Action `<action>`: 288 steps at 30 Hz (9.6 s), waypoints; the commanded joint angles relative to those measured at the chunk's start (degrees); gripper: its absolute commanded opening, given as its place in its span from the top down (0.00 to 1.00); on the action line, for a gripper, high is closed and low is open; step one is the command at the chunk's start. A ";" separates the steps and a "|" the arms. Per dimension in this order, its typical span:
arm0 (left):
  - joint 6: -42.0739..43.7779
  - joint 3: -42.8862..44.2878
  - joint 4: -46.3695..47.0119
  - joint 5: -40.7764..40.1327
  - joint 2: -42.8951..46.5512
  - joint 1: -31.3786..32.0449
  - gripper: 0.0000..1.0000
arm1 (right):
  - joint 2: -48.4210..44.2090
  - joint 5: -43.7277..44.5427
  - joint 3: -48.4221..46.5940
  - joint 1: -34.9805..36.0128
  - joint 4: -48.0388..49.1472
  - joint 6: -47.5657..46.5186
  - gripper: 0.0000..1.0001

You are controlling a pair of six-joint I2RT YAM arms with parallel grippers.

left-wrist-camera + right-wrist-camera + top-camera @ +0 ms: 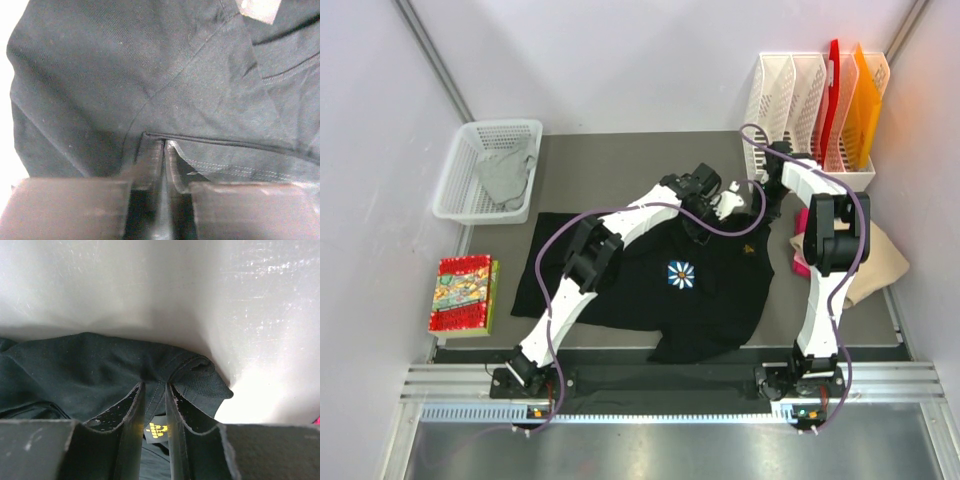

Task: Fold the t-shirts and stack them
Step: Fold the flattened tshirt in 1/3 of the way

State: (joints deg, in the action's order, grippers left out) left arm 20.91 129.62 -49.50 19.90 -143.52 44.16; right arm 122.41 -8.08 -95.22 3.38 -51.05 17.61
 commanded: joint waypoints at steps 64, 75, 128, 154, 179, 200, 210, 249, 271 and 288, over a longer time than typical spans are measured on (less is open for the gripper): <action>-6.05 -34.79 -4.12 -5.40 26.37 -24.65 0.92 | -5.87 -25.50 11.01 12.53 16.15 -1.87 0.51; -6.41 -34.35 -4.82 -3.55 26.54 -24.65 0.92 | -7.54 -21.90 12.16 11.48 15.01 -3.81 0.42; -6.58 -33.47 -3.94 -2.94 25.40 -24.56 0.91 | -13.59 -24.53 12.60 16.13 12.29 -2.58 0.92; -5.79 -34.09 -3.68 -3.38 26.63 -24.56 0.90 | -23.88 -25.34 21.84 28.62 4.20 -4.69 0.77; -5.00 -35.14 -2.80 -4.61 26.90 -24.65 0.91 | -11.06 -10.37 10.41 19.73 10.89 -0.29 0.55; -3.86 -34.09 -2.62 -6.10 26.54 -24.65 0.91 | -18.08 -19.18 18.58 25.64 -0.46 -4.51 0.55; -3.42 -32.85 -4.03 -6.89 27.68 -24.65 0.91 | -18.10 -6.87 11.03 5.15 5.78 3.75 0.51; -3.86 -52.19 1.86 -12.70 37.79 -28.95 0.92 | -13.25 0.87 10.93 0.05 4.81 0.68 0.47; -2.36 -48.59 1.77 -12.69 36.12 -31.24 0.93 | -5.43 1.75 6.88 -0.83 7.10 0.59 0.61; -1.04 -52.99 5.47 -14.46 33.05 -35.28 0.92 | -5.52 4.12 5.66 -1.27 5.17 -0.03 0.86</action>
State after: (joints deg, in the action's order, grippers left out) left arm 19.20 76.64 -45.50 4.62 -108.38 11.60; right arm 117.25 -5.74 -87.42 3.18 -45.71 18.39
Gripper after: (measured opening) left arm 0.073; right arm 0.164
